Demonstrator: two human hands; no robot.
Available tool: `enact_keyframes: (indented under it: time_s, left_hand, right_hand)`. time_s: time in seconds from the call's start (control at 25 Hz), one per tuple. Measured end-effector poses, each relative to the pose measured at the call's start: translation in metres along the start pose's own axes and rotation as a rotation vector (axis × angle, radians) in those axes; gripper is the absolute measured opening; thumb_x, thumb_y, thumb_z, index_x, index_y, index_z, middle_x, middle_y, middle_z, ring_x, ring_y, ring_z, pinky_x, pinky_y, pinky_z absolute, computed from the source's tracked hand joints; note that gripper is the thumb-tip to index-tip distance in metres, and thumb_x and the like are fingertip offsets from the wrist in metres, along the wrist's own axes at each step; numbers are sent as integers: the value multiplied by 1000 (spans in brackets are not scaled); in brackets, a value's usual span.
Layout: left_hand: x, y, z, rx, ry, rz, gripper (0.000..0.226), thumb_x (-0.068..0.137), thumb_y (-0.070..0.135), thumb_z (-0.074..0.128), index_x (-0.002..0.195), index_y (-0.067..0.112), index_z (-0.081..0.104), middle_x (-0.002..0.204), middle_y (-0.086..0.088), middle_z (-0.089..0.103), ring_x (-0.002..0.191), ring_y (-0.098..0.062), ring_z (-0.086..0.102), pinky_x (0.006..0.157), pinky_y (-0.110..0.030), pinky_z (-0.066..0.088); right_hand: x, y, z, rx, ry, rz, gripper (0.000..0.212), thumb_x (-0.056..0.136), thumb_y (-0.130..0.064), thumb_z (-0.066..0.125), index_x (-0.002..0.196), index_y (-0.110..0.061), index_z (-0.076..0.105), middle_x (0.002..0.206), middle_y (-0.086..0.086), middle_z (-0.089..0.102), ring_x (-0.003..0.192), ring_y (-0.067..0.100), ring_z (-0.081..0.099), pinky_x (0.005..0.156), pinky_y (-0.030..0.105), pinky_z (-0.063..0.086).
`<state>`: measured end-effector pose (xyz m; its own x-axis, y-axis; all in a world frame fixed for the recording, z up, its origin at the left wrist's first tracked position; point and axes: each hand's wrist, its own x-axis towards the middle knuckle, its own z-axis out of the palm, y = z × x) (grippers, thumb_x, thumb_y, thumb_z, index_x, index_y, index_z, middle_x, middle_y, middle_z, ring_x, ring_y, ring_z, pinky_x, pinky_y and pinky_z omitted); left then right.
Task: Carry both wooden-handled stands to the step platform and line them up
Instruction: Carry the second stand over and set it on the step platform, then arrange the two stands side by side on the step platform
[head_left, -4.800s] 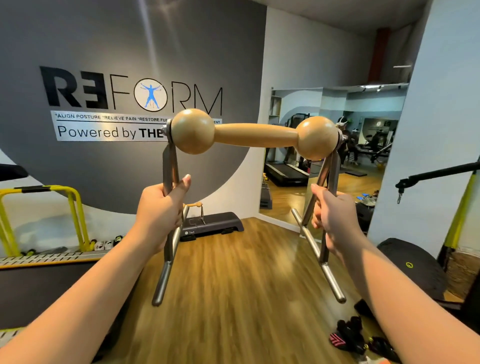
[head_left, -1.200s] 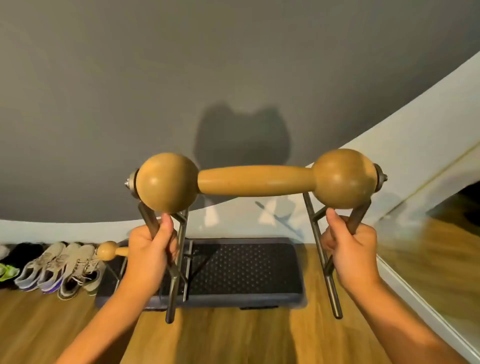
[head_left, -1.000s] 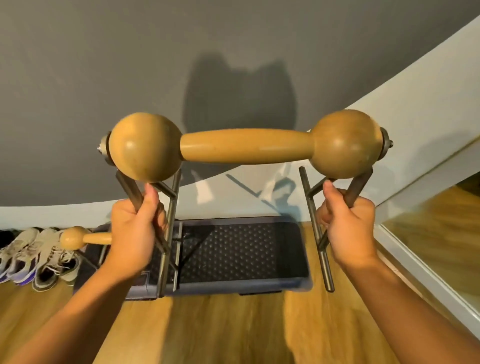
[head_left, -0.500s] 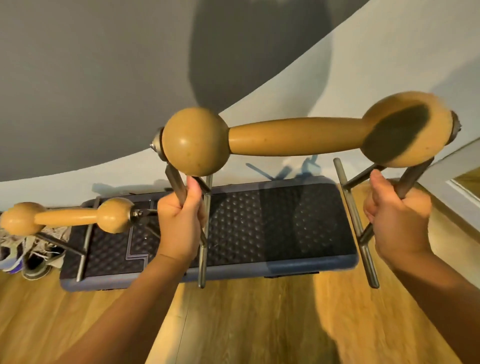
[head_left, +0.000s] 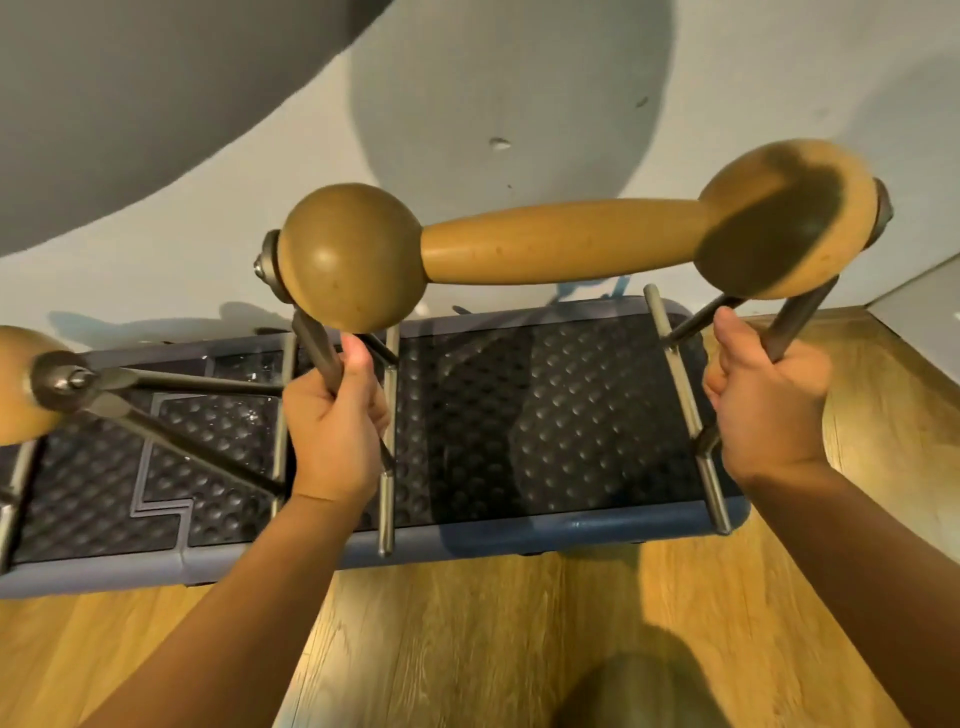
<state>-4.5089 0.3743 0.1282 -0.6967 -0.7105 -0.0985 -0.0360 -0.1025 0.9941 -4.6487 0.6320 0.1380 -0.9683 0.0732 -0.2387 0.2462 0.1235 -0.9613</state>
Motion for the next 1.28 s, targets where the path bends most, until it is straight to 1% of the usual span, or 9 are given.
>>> enact_keyframes:
  time_s: [0.32, 0.52, 0.76, 0.84, 0.96, 1.04, 1.08, 1.16, 1.28]
  left_hand:
    - [10, -34, 7, 13, 16, 9, 53, 107, 30, 46, 56, 21, 37, 49, 6, 27, 48, -21, 15, 49, -37, 16]
    - [7, -50, 5, -3, 9, 12, 53, 106, 23, 45, 53, 27, 39, 49, 10, 29, 45, -9, 21, 50, -35, 15]
    - [0, -54, 9, 9, 67, -15, 48, 95, 16, 47, 50, 30, 37, 48, 13, 28, 48, -9, 20, 51, -31, 16]
    - [-1, -53, 7, 25, 79, -26, 42, 96, 16, 48, 57, 20, 34, 48, 12, 29, 48, -9, 21, 50, -28, 18]
    - [-4, -46, 5, 197, 71, -123, 44, 101, 22, 51, 61, 7, 40, 52, 2, 38, 47, -9, 31, 50, -31, 23]
    - [-15, -31, 0, 380, 62, -237, 42, 104, 31, 56, 78, -2, 56, 65, -4, 53, 54, -9, 45, 54, -30, 35]
    - [-24, -24, -4, 433, 42, -300, 31, 103, 35, 58, 90, 7, 63, 76, 0, 61, 64, -8, 54, 62, -31, 44]
    - [-47, -9, -14, 490, -34, -414, 18, 101, 36, 61, 116, 26, 63, 107, 13, 66, 99, -6, 62, 88, -32, 50]
    - [-75, 26, -25, 514, -67, -490, 44, 103, 32, 59, 146, 24, 52, 134, 11, 58, 125, -9, 53, 102, -32, 45]
  right_hand:
    - [16, 35, 2, 47, -22, -10, 46, 103, -26, 61, 60, -19, 45, 48, -10, 40, 46, 6, 39, 48, 22, 37]
    - [15, 51, -2, 36, -32, -52, 53, 102, -21, 61, 51, -26, 53, 47, -13, 43, 48, 6, 40, 49, 21, 37]
    - [12, 59, -6, 3, -49, -57, 49, 96, -24, 60, 50, -25, 42, 49, -8, 37, 51, 15, 33, 52, 33, 29]
    - [12, 58, -7, -1, -89, -63, 50, 98, -22, 58, 51, -20, 40, 51, -1, 35, 51, 23, 31, 53, 38, 25]
    - [9, 54, -16, -147, -162, -62, 43, 103, -29, 57, 71, -2, 47, 65, 21, 43, 61, 33, 43, 58, 44, 35]
    - [-1, 47, -29, -329, -235, 29, 32, 101, -40, 63, 98, -8, 61, 84, 15, 63, 83, 26, 64, 78, 45, 51]
    - [-10, 39, -36, -405, -254, 112, 31, 98, -41, 67, 115, -15, 61, 96, 7, 67, 95, 24, 66, 85, 44, 53]
    - [-31, 26, -51, -523, -289, 240, 51, 96, -37, 71, 141, -23, 50, 113, 3, 66, 106, 24, 65, 82, 39, 50]
    - [-52, 1, -59, -649, -389, 291, 52, 98, -34, 69, 145, -20, 54, 106, 1, 68, 98, 18, 65, 74, 34, 47]
